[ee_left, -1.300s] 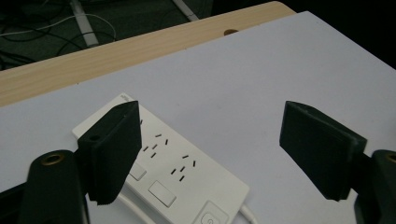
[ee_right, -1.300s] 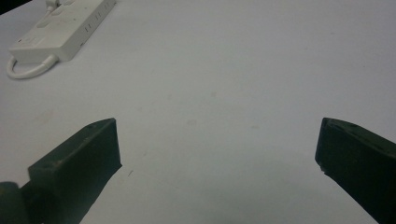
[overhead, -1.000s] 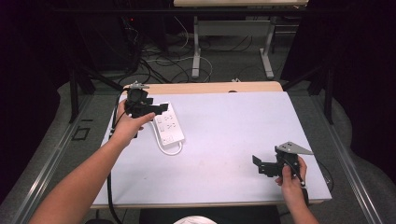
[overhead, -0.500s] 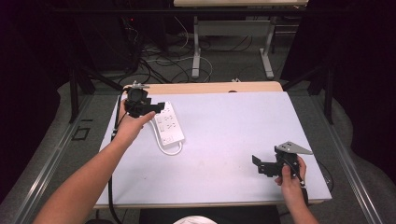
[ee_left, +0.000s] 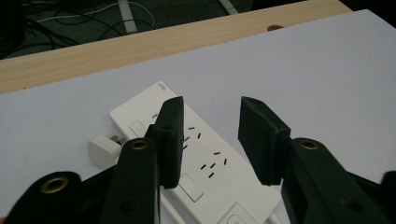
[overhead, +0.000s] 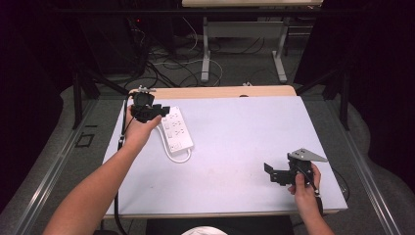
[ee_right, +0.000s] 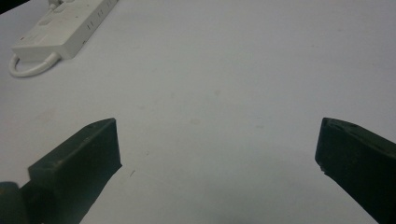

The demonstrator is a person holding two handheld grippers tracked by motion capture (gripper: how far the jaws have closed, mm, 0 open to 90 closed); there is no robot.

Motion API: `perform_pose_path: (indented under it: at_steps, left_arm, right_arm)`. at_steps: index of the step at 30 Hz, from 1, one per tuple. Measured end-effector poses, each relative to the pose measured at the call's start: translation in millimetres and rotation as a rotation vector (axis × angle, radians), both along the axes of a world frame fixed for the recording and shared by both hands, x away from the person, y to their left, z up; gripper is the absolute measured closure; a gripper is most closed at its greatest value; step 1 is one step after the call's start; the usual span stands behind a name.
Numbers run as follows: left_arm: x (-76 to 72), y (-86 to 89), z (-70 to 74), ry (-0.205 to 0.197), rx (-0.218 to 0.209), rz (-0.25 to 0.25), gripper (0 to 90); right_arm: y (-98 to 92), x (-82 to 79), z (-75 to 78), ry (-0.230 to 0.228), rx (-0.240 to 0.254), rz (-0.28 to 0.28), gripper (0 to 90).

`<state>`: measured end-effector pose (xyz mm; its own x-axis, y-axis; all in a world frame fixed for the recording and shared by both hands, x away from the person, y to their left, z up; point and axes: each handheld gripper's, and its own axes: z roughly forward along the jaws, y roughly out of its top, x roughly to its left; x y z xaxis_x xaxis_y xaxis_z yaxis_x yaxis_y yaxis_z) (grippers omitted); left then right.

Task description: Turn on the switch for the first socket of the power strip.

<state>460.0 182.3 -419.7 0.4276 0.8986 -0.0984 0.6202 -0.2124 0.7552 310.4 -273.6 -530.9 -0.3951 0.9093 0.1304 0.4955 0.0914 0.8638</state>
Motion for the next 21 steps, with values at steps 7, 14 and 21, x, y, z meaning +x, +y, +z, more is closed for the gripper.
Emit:
perform_pose_path:
  at_steps: [7,14,21]
  left_arm:
    - [2.3,-1.6,-9.8,0.053,-0.011,0.005,81.2]
    - [3.2,-2.6,-20.0,0.091,0.003,0.017,90.0]
    - [4.3,-2.8,-29.6,0.126,0.009,0.020,90.0]
  right_arm:
    - [0.0,0.1,0.0,0.000,-0.001,0.001,0.0]
    - [-1.3,1.1,-0.5,0.000,-0.016,0.011,0.0]
    - [-1.0,1.4,-1.0,0.003,-0.011,0.009,0.0]
